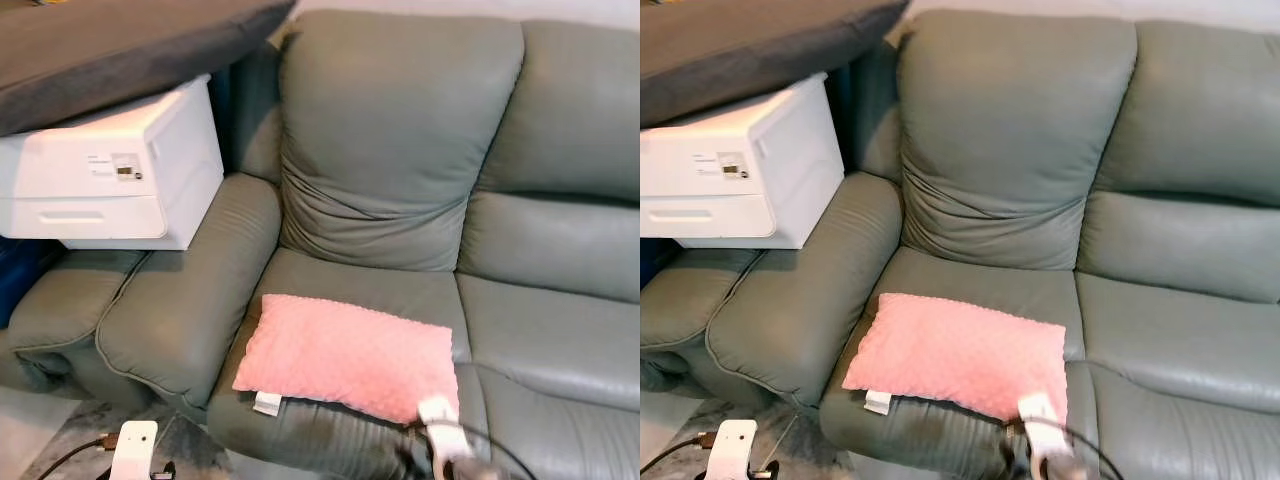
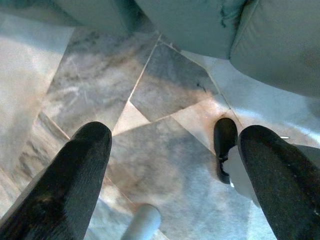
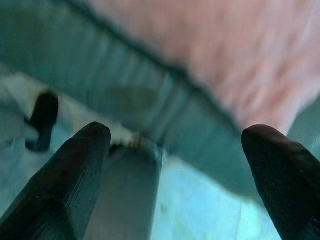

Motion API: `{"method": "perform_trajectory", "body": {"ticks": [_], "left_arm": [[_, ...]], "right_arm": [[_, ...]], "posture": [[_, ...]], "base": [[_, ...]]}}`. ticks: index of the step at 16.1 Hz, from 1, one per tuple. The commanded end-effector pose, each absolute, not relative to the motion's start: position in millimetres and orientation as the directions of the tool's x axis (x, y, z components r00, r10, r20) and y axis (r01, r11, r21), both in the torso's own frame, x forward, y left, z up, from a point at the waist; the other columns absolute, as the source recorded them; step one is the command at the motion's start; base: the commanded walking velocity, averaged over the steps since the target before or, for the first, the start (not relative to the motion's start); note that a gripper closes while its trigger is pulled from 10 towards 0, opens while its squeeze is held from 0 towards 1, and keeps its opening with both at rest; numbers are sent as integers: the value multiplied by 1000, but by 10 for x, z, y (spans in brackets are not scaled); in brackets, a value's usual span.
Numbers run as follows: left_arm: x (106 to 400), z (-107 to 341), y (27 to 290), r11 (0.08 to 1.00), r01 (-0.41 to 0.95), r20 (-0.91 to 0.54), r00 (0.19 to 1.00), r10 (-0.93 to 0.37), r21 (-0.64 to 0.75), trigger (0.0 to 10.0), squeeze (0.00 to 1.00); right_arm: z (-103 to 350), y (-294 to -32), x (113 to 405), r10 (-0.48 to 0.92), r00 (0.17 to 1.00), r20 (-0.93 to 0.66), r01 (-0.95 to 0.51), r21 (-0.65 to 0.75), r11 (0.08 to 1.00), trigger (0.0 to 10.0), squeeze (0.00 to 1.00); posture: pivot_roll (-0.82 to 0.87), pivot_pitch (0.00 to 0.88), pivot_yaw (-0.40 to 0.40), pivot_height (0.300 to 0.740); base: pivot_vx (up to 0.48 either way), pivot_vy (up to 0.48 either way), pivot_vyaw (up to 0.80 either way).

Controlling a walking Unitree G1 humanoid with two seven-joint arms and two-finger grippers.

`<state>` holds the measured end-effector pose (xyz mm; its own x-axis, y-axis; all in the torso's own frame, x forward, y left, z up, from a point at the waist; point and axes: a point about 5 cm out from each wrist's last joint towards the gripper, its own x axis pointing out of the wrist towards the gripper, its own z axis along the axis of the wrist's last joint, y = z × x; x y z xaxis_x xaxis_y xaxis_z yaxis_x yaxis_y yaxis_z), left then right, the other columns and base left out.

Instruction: Move the pillow to the sofa

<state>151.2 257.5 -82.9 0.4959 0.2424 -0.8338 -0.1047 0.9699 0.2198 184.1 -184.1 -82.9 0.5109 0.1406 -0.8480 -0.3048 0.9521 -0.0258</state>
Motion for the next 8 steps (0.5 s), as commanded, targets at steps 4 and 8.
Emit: {"method": "perform_trajectory", "body": {"ticks": [4, 8], "left_arm": [[1633, -812, 2493, 970, -126, -840, 486, 242, 207, 10000, 0], [1729, -815, 2343, 971, -94, -842, 485, 236, 218, 10000, 0]], "right_arm": [[-774, -2014, 1931, 40, 521, -853, -265, -117, 957, 10000, 0], [-645, -1922, 2189, 67, 568, -820, -307, -135, 942, 10000, 0]], "posture": [[66, 0, -39, 740], [86, 0, -69, 740]], "base": [[0, 0, 0], [0, 0, 0]]}}
